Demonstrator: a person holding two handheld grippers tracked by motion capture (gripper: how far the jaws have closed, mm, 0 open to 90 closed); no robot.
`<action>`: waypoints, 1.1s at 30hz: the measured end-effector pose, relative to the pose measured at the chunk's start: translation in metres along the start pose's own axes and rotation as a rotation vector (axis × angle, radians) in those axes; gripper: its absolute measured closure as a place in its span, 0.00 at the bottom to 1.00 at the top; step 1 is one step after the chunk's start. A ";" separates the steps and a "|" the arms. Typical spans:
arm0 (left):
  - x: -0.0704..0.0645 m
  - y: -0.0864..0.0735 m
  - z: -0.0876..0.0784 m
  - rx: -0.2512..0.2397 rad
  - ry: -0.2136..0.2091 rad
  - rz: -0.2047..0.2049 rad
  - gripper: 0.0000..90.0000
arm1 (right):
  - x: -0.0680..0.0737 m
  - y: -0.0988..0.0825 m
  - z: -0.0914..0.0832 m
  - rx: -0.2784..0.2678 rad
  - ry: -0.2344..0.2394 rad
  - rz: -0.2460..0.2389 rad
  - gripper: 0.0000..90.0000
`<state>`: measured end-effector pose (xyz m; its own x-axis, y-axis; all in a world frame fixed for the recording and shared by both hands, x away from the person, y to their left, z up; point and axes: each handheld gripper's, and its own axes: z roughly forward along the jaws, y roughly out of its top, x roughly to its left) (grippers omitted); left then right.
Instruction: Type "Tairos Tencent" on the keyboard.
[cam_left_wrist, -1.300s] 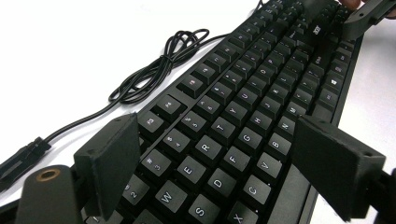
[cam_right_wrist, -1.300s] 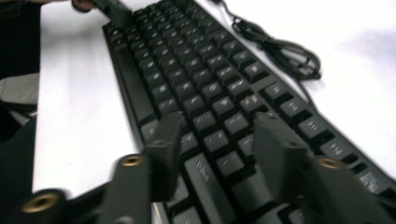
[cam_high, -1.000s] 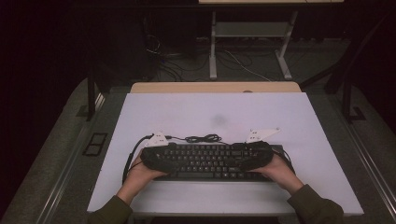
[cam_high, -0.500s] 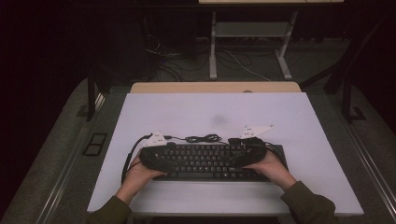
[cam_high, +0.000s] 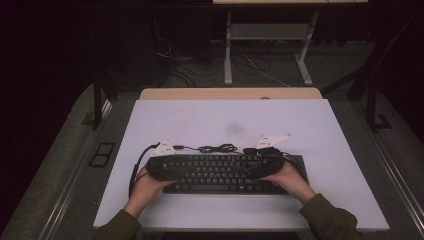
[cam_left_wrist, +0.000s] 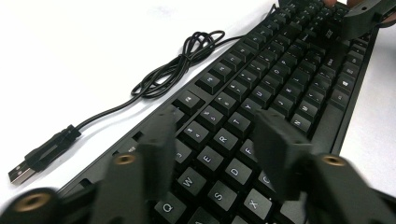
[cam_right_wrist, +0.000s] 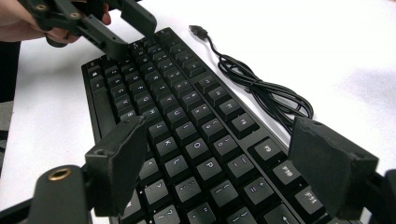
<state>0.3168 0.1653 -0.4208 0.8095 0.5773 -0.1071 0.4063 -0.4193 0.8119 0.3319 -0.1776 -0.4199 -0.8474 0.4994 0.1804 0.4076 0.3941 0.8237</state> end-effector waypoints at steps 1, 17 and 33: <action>0.001 0.000 0.000 -0.001 -0.003 0.001 0.64 | 0.000 0.000 0.000 0.000 0.000 -0.001 0.21; 0.003 0.000 0.006 0.041 -0.024 -0.006 0.99 | 0.001 0.000 0.000 -0.001 0.000 -0.004 0.21; 0.004 -0.003 0.018 0.080 -0.027 -0.007 0.99 | 0.001 0.000 0.001 0.001 0.000 -0.002 0.21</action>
<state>0.3267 0.1558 -0.4339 0.8169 0.5621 -0.1289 0.4438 -0.4701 0.7629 0.3317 -0.1765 -0.4199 -0.8483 0.4983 0.1789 0.4061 0.3956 0.8238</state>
